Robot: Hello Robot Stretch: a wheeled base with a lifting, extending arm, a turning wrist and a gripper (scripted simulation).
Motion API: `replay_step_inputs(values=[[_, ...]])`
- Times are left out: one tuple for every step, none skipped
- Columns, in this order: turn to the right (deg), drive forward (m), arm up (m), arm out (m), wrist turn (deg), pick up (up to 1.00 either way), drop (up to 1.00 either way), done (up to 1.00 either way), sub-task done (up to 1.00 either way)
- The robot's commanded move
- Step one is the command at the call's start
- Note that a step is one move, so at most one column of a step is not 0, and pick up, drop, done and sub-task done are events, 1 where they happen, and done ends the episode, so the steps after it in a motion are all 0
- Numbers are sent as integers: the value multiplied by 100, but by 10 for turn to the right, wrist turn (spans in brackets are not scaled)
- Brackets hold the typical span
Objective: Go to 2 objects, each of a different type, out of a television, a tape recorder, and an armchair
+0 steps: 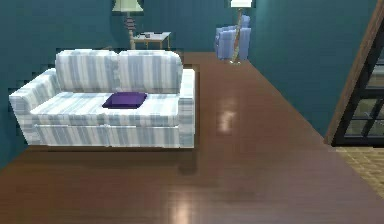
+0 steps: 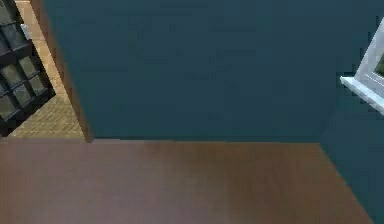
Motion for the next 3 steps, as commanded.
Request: replay_step_inputs(values=[[270, 0, 0, 0, 0, 0, 0, 0, 0], [0, 100, 0, 0, 0, 0, 0, 0, 0], [0, 65, 0, 0, 0, 0, 0, 0, 0]])
